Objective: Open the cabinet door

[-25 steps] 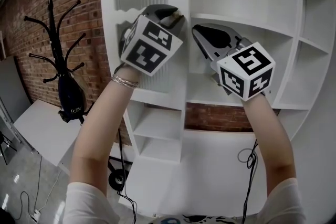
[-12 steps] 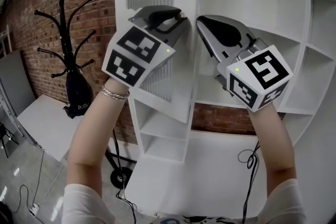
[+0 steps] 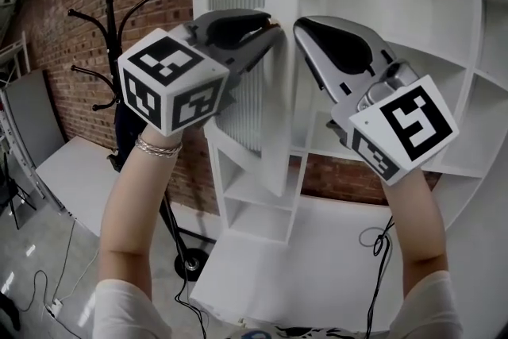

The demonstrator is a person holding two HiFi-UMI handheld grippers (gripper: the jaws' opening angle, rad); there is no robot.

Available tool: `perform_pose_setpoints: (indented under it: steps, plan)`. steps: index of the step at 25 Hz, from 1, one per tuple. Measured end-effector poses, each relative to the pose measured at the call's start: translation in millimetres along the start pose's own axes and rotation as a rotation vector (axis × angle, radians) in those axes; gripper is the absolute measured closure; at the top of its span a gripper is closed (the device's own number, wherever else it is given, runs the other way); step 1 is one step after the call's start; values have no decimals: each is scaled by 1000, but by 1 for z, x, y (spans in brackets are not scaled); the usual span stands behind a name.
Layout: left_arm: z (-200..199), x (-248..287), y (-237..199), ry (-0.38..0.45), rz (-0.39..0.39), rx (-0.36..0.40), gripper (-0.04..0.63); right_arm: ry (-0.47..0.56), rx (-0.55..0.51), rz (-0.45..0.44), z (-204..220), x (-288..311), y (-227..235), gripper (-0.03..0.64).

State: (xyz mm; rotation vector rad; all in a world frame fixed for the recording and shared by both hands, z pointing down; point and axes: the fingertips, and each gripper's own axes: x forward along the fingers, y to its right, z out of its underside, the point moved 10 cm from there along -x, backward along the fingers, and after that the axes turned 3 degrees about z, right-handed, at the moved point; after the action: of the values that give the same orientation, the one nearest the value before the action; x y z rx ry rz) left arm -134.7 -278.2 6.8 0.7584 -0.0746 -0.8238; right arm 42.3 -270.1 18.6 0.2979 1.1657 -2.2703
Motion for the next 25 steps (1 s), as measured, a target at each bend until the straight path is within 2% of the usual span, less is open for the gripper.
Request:
perform_pose_setpoints:
  steps: [12, 17, 21, 25]
  plan:
    - [-7, -56, -11, 69, 48, -112, 515, 60, 37, -93, -13, 10, -25, 589]
    - [-3, -86, -21, 103, 59, -192, 515, 102, 50, -137, -16, 22, -42, 589]
    - [-8, -111, -24, 82, -2, -186, 511, 137, 45, -162, -23, 37, -60, 589]
    - [-10, -126, -24, 53, -63, -172, 507, 175, 96, -208, -23, 49, -71, 589]
